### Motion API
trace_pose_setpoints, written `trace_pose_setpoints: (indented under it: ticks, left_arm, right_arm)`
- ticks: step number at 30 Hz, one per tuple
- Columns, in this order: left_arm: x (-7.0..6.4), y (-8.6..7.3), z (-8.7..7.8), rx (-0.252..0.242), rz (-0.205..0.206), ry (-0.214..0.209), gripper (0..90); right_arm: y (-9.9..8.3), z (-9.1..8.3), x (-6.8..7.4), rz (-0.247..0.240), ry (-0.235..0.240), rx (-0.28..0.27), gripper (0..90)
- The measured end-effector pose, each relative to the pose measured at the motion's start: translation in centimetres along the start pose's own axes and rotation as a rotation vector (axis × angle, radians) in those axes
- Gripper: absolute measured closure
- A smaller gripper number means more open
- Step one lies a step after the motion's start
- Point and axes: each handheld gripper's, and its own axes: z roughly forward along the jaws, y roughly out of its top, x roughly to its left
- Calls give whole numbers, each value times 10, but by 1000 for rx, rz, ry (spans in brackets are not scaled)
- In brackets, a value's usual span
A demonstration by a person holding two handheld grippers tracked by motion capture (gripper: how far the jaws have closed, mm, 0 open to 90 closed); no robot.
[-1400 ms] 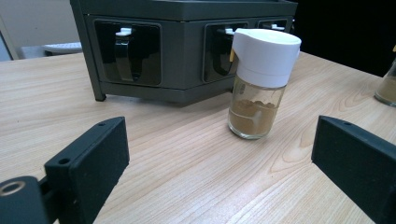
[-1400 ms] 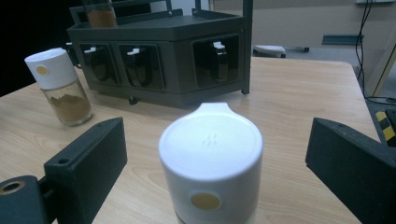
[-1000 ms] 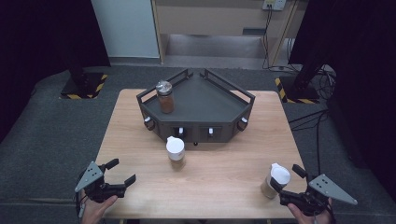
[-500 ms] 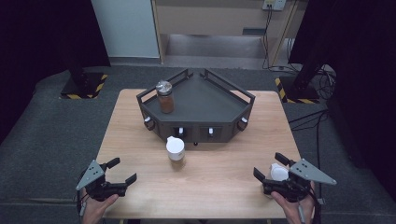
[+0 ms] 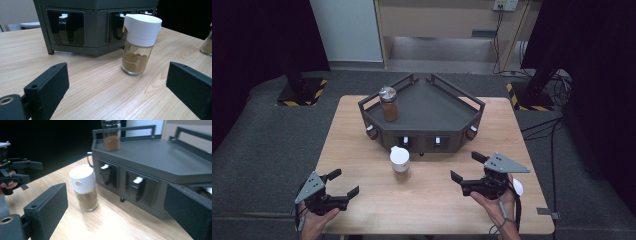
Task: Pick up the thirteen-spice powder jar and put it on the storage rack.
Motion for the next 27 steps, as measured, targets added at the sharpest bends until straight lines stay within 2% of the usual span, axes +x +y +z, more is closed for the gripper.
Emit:
trace_pose_setpoints:
  ticks: [16, 27]
  left_arm:
    - [0, 1, 2, 8, 4, -4, 39]
    - [-1, 1, 1, 10, 6, 0, 39]
  right_arm:
    - [17, 56, 13, -36, 103, 31, 56]
    - [26, 94, 18, -49, 148, 65, 61]
